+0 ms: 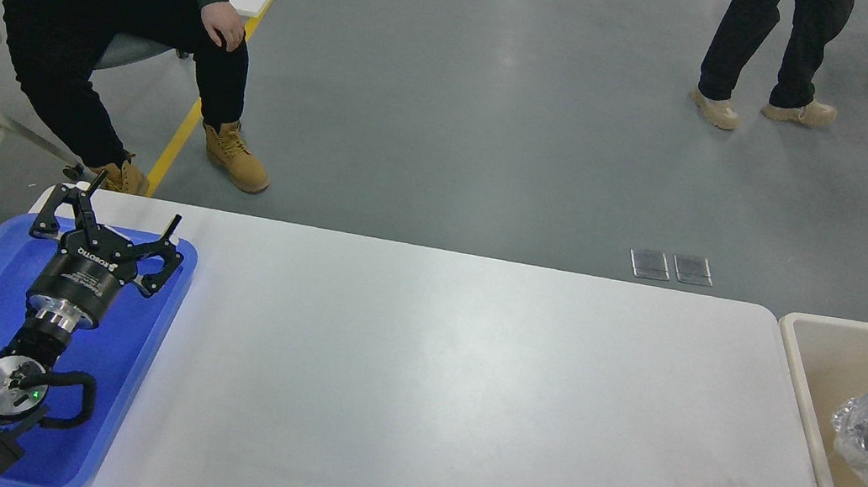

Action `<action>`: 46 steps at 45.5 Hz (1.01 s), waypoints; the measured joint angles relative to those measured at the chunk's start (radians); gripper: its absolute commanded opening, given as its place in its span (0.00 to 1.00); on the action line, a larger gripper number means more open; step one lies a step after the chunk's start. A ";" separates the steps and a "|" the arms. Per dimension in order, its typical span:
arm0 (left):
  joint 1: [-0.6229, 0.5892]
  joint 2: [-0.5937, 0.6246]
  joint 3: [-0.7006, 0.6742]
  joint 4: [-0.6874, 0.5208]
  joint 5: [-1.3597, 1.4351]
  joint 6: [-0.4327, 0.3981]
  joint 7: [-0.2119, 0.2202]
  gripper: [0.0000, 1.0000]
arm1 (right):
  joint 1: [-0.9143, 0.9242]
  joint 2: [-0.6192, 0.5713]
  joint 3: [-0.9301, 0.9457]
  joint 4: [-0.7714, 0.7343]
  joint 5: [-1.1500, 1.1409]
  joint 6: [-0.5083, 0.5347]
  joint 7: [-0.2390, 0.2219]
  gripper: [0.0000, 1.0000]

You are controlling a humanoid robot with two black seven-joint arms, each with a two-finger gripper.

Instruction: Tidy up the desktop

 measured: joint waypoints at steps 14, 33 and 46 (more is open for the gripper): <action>0.000 0.000 0.000 0.000 0.000 0.000 0.001 0.99 | -0.010 -0.017 0.024 0.006 -0.017 -0.002 0.000 0.88; 0.000 0.000 0.000 -0.001 0.000 0.000 0.002 0.99 | 0.167 -0.198 0.065 0.116 -0.251 0.015 0.001 0.99; 0.000 -0.001 0.000 -0.001 0.000 0.000 0.002 0.99 | 0.462 -0.315 0.062 0.223 -0.501 0.126 0.002 1.00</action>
